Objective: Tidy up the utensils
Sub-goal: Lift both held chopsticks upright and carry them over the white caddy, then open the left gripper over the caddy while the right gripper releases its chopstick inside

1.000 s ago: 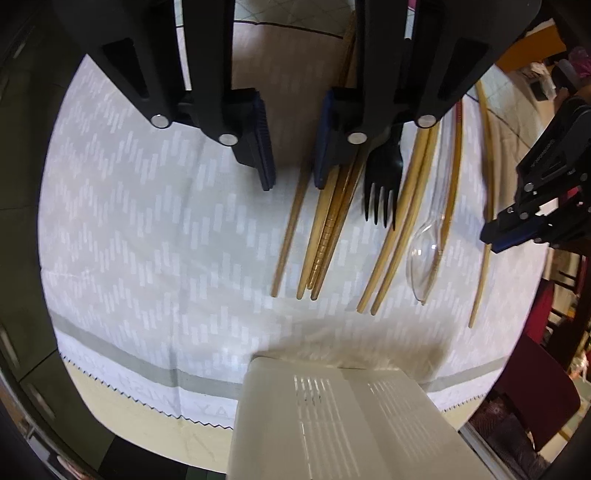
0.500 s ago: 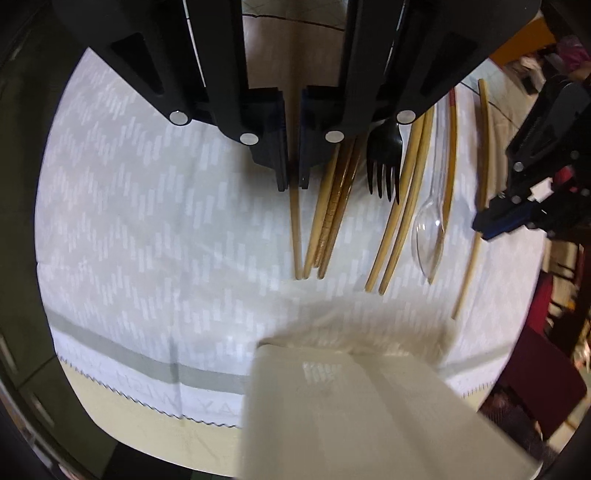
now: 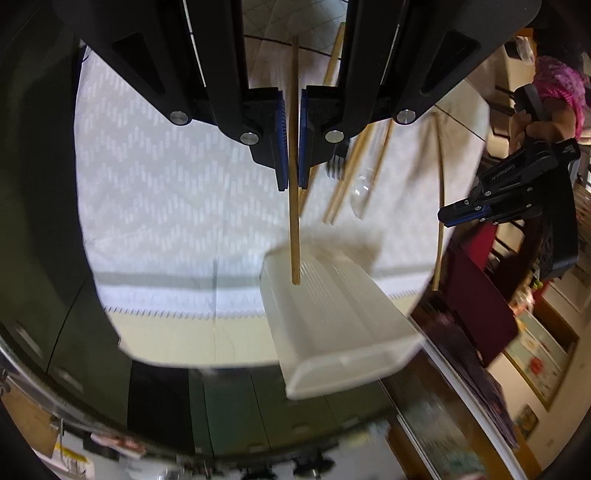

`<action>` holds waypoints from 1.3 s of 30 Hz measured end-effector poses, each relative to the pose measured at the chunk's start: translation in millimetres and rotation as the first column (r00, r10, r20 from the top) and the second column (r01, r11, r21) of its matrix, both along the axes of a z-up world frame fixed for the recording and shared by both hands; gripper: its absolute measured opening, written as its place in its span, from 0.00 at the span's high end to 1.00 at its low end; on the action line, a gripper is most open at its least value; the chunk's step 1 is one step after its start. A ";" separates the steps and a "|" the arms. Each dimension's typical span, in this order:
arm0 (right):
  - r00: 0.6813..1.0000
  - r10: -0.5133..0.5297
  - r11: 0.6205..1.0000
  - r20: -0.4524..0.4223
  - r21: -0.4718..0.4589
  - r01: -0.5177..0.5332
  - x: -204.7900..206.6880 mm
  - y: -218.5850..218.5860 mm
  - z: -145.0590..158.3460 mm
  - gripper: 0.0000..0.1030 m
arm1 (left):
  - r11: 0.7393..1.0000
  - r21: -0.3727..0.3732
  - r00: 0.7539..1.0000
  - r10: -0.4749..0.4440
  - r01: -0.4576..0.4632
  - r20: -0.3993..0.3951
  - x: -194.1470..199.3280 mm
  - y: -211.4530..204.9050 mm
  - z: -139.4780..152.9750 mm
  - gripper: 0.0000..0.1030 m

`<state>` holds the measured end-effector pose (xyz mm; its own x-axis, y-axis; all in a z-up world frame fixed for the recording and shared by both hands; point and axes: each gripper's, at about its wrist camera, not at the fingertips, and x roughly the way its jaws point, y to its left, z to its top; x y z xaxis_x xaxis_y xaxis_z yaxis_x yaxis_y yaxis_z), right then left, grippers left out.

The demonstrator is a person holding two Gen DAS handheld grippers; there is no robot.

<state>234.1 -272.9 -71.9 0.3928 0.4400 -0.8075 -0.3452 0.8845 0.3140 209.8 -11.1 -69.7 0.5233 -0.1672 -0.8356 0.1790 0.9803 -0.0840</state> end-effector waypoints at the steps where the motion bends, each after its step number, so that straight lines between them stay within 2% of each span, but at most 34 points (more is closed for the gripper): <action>1: 1.000 -0.002 1.000 0.027 0.014 0.002 -3.2 -1.8 7.4 0.94 | 1.000 -0.006 1.000 -0.005 0.005 0.025 -3.7 -0.7 9.1 0.94; 4: 0.996 -0.009 0.999 0.087 0.041 0.006 -15.3 -24.7 28.7 0.94 | 1.000 -0.005 0.996 -0.017 0.018 0.088 -11.1 -3.6 35.4 0.94; 8: 0.987 -0.016 0.998 0.157 0.068 0.005 -21.5 -38.3 56.9 0.94 | 0.999 -0.007 0.991 -0.035 0.036 0.130 -15.8 -12.1 60.1 0.94; 16: 0.970 -0.008 0.996 0.245 0.092 -0.015 -20.0 -43.4 116.4 0.94 | 0.996 -0.053 0.984 -0.055 0.065 0.167 -5.3 -17.6 102.9 0.94; 22: 0.953 0.001 0.994 0.301 0.107 -0.034 -16.0 -43.1 171.5 0.94 | 0.995 -0.046 0.977 -0.074 0.085 0.200 3.3 -24.6 140.1 0.94; 30: 0.911 -0.051 0.988 0.410 0.154 -0.013 -1.3 -47.0 242.5 0.94 | 0.997 -0.028 0.945 -0.056 0.069 0.321 16.2 -23.3 202.1 0.94; 34: 0.906 -0.080 0.989 0.416 0.148 0.019 25.4 -41.7 253.3 0.94 | 0.998 -0.031 0.922 -0.034 0.050 0.385 35.6 -24.4 220.9 0.94; 36: 0.910 -0.092 0.990 0.405 0.137 0.040 42.2 -36.8 248.7 0.94 | 0.998 -0.043 0.919 -0.023 0.044 0.393 47.1 -24.1 221.5 0.94; 39: 0.928 -0.094 0.991 0.360 0.121 0.053 67.8 -28.9 223.5 0.94 | 0.998 -0.059 0.913 -0.008 0.035 0.407 66.2 -23.2 214.3 0.94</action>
<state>301.9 -301.8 151.6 0.6853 0.4745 -0.5525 -0.3888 0.8798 0.2734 276.0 -34.3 144.6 0.8110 -0.2279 -0.5389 0.2316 0.9708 -0.0621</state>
